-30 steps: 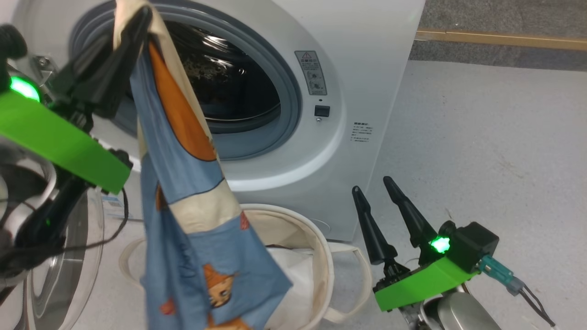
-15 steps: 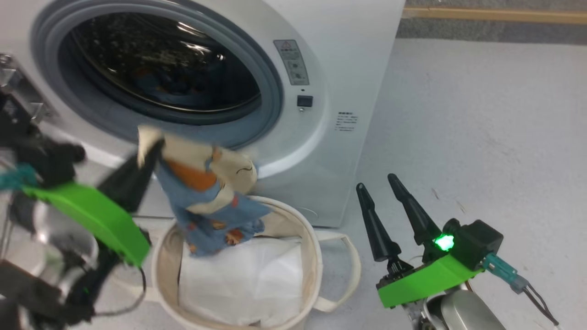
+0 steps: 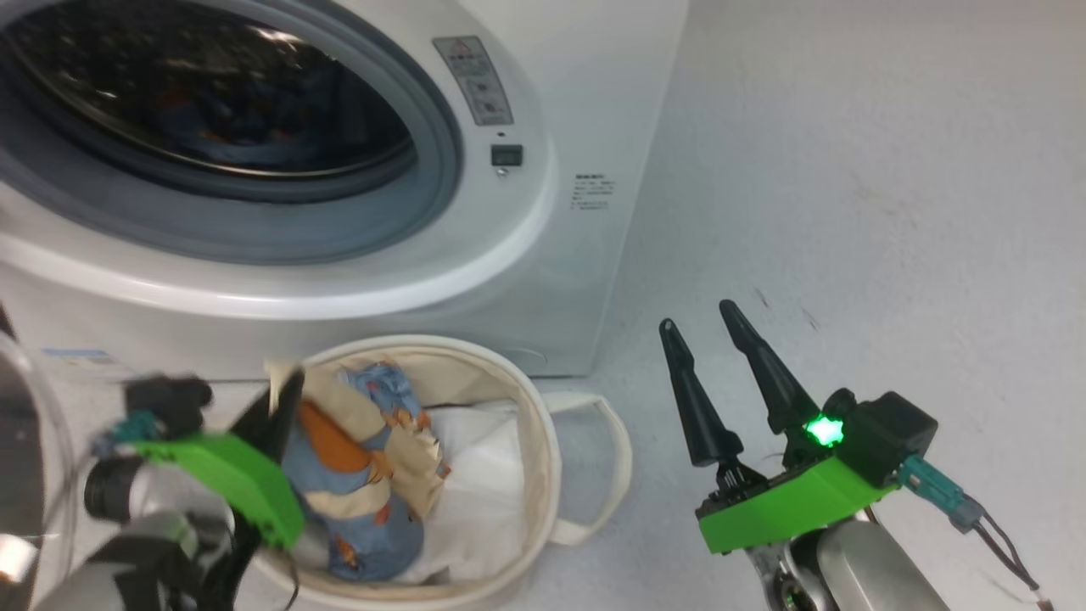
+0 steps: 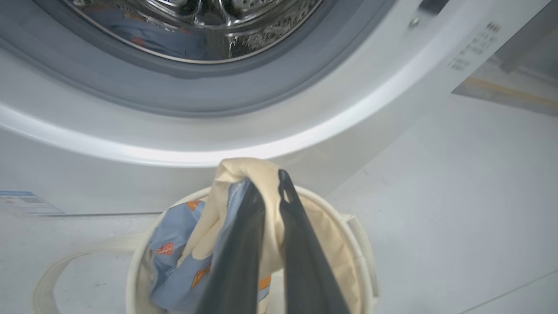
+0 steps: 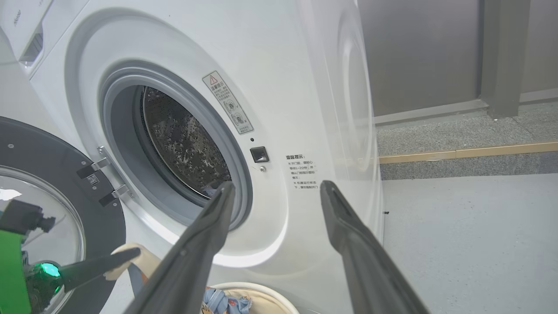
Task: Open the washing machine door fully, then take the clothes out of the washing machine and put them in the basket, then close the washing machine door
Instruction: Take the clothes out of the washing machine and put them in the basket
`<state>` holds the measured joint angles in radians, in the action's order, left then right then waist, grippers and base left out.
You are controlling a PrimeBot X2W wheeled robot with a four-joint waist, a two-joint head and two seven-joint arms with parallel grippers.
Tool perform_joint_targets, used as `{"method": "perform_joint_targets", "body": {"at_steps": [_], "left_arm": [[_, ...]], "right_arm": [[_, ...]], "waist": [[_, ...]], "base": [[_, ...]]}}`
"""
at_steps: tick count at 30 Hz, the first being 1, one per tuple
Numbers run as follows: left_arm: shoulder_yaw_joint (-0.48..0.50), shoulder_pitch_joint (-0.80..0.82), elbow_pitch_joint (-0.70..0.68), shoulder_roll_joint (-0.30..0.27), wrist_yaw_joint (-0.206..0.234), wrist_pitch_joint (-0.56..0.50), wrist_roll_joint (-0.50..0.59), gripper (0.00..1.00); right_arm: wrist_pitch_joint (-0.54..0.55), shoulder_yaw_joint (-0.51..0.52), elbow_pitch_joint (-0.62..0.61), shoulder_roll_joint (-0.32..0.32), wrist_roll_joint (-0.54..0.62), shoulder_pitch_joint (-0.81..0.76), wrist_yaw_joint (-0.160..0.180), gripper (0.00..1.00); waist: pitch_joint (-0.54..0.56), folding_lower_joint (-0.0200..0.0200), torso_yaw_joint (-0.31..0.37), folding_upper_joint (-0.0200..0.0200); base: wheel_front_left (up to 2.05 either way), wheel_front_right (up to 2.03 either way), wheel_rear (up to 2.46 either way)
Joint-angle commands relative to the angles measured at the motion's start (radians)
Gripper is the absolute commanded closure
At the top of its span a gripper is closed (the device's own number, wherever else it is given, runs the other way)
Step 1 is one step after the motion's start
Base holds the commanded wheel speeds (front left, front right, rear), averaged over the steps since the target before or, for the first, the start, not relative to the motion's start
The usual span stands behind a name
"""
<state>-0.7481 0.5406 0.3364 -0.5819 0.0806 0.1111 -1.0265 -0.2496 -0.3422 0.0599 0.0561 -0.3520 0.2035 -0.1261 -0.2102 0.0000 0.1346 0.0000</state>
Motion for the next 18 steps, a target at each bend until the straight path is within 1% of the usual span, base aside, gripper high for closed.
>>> {"method": "perform_joint_targets", "body": {"at_steps": [1,2,3,5,7,11,13,14,17,18], "left_arm": [[0.027,0.048,0.032,-0.026,-0.007,0.023,0.031,1.00],[-0.003,0.055,0.101,-0.010,-0.021,0.029,0.061,1.00],[-0.019,0.063,0.167,0.018,-0.037,0.035,0.068,1.00],[-0.010,0.082,0.294,0.079,-0.074,0.063,0.042,1.00],[0.004,0.110,0.413,0.129,-0.106,0.096,0.028,1.00],[0.035,0.160,0.620,0.208,-0.160,0.128,-0.001,1.00],[0.042,0.180,0.712,0.233,-0.173,0.130,-0.015,1.00],[0.045,0.196,0.787,0.252,-0.182,0.122,-0.025,1.00],[0.042,0.216,0.858,0.280,-0.193,0.121,-0.031,1.00],[0.039,0.220,0.873,0.291,-0.197,0.118,-0.031,0.97]], "right_arm": [[-0.012,-0.022,-0.038,-0.006,0.007,0.037,-0.005,0.00],[-0.012,-0.022,-0.041,-0.006,0.010,0.040,-0.005,0.00],[-0.012,-0.021,-0.044,-0.006,0.014,0.043,-0.005,0.00],[-0.012,-0.017,-0.052,-0.006,0.024,0.050,-0.005,0.00],[-0.012,-0.012,-0.060,-0.006,0.033,0.055,-0.005,0.00],[-0.012,-0.008,-0.081,-0.006,0.039,0.065,-0.005,0.00],[-0.012,-0.007,-0.093,-0.006,0.037,0.070,-0.005,0.00],[-0.012,-0.006,-0.103,-0.006,0.033,0.074,-0.005,0.00],[-0.012,0.003,-0.108,-0.006,0.029,0.076,-0.005,0.00],[-0.012,0.004,-0.106,-0.006,0.029,0.076,-0.005,0.00]], "waist": [[-0.032,0.0000,0.026,0.0000],[-0.045,0.0000,0.035,0.0000],[-0.061,0.0000,0.044,0.0000],[-0.092,0.0000,0.065,0.0000],[-0.125,0.0000,0.087,0.0000],[-0.189,0.0000,0.136,0.0000],[-0.215,0.0000,0.160,0.0000],[-0.234,0.0000,0.177,0.0000],[-0.242,0.0000,0.177,0.0000],[-0.240,0.0000,0.173,0.0000]], "base": [[0.00,0.00,0.00],[0.00,0.00,0.00],[0.00,0.00,0.00],[0.00,0.00,0.00],[0.00,0.00,0.00],[0.00,0.00,0.00],[0.00,0.00,0.00],[0.00,0.00,0.00],[0.00,0.00,0.00],[0.00,0.00,0.00]]}}
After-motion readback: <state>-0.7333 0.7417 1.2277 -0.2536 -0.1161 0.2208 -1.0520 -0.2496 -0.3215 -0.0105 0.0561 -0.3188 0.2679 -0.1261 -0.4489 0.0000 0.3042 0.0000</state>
